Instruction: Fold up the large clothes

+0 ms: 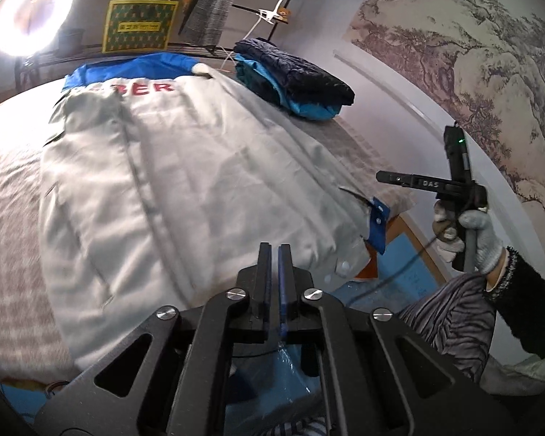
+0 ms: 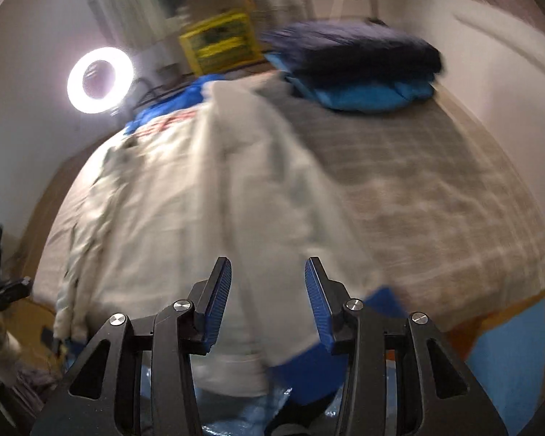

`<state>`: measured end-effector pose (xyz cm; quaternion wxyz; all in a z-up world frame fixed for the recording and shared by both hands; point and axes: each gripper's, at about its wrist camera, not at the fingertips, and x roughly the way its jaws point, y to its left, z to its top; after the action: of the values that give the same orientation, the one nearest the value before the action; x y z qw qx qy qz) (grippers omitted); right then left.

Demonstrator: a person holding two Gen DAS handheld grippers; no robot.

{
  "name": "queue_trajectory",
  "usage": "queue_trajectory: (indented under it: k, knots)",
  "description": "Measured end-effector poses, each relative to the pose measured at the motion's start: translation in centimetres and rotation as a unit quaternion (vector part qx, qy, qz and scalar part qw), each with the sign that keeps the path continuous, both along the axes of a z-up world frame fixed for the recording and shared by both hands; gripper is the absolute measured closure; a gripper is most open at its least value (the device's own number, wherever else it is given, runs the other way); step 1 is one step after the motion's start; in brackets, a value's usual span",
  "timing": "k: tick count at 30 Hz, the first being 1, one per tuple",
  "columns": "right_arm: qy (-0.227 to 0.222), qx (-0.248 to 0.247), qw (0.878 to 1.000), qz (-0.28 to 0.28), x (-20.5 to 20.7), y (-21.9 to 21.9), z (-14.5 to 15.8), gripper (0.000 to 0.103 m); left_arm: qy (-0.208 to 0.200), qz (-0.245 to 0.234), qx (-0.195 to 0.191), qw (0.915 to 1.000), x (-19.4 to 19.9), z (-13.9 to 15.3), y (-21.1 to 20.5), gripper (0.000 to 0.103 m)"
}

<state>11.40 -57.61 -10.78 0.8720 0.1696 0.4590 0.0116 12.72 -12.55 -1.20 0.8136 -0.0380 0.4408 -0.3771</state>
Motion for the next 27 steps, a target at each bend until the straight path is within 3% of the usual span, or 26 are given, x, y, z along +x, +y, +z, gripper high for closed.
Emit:
queue_trajectory:
  k: [1,2,10,13,19,20,21,22,27]
  knots:
    - [0.008,0.011,1.000,-0.010,-0.1,-1.3,-0.4,0.061,0.002,0.000,0.000,1.0000,0.3,0.0,-0.4,0.075]
    - [0.015,0.019,1.000,-0.019,-0.1,-2.2,-0.9,0.058,0.006,0.001,-0.004,1.0000,0.8,-0.2,-1.1,0.064]
    - [0.071,0.082,0.991,-0.081,0.1,-7.9,-5.1,0.055,0.031,-0.006,-0.013,0.9994,4.0,-1.9,-4.8,0.062]
    - [0.078,0.104,0.989,-0.074,0.8,-8.2,-6.2,0.055,0.045,-0.004,-0.017,0.9988,4.9,-3.0,-5.5,0.062]
    - [0.081,0.052,0.995,-0.029,2.2,-6.1,-6.1,0.053,0.067,-0.001,-0.012,0.9977,6.8,-4.6,-7.2,0.062]
    - [0.081,0.045,0.995,-0.021,2.4,-5.6,-6.1,0.066,0.072,-0.001,-0.015,0.9973,7.2,-4.7,-7.4,0.062]
    - [0.086,0.049,0.995,-0.008,2.5,-5.2,-6.2,0.092,0.074,0.000,-0.017,0.9971,7.3,-4.6,-7.6,0.062]
    - [0.092,0.050,0.994,-0.002,2.6,-4.8,-6.2,0.099,0.075,0.002,-0.018,0.9970,7.4,-4.5,-7.7,0.062]
    - [0.043,0.026,0.999,0.002,2.1,-3.9,-3.2,0.100,0.057,0.001,-0.009,0.9983,7.1,-2.4,-7.9,0.062]
